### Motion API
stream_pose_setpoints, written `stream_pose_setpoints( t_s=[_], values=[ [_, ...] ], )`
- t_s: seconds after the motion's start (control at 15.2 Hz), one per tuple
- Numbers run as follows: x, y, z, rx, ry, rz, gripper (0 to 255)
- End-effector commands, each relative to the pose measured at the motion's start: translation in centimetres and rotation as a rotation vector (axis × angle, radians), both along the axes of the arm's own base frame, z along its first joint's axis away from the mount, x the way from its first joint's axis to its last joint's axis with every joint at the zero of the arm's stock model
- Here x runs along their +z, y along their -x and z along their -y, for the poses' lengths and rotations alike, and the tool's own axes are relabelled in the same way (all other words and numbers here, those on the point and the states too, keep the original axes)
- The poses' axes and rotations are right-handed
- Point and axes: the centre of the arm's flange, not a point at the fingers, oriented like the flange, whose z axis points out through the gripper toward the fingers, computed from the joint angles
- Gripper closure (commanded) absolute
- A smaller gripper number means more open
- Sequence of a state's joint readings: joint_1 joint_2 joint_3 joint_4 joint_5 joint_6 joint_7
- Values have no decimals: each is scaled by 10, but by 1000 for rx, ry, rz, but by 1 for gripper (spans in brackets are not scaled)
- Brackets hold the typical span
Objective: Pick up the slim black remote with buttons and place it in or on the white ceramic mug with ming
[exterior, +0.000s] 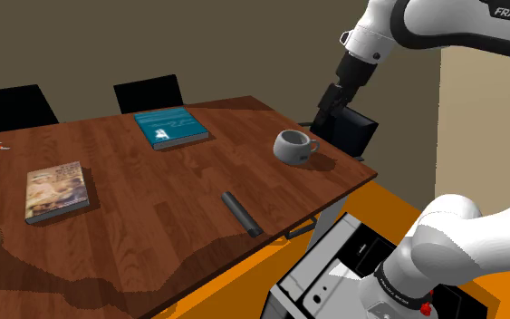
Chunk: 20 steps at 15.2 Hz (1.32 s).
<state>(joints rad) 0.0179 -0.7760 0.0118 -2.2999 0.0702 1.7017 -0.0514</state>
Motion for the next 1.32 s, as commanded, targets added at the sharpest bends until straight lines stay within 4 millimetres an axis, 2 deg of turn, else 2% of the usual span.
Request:
stream_pose_setpoints(
  t_s=[0.0,1.25],
  values=[
    [0,0,0,0,0,0,0],
    [-201,-72,-137,-197,-29,-140,0]
  ],
)
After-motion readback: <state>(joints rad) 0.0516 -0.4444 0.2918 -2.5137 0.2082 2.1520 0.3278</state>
